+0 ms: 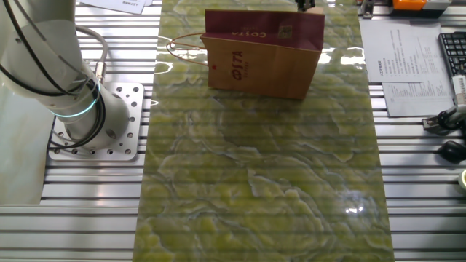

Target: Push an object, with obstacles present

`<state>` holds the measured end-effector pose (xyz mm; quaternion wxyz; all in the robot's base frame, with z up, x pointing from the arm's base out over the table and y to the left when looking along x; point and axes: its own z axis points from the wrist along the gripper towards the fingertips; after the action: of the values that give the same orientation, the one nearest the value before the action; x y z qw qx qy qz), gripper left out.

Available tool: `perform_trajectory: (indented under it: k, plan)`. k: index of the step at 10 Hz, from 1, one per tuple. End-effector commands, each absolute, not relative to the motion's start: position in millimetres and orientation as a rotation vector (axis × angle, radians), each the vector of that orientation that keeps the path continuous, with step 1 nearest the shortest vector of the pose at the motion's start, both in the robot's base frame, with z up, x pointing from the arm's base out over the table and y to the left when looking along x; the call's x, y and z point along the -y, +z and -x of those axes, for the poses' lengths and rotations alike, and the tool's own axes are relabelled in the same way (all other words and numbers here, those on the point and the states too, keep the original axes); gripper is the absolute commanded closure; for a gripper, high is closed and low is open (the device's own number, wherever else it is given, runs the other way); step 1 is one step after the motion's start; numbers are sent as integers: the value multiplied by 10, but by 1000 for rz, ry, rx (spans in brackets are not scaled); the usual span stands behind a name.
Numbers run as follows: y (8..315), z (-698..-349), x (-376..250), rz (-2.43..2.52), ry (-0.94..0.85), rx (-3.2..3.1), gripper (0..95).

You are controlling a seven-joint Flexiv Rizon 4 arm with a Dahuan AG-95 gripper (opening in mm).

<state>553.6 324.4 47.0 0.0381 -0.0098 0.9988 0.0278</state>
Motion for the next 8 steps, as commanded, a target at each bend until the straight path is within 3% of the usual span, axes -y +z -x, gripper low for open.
perform_trajectory:
  k: [1, 8]
  plan:
    - [491, -5538, -3182, 43, 78, -3039, 950]
    - [562, -5556, -3092, 86, 84, -3013, 950]
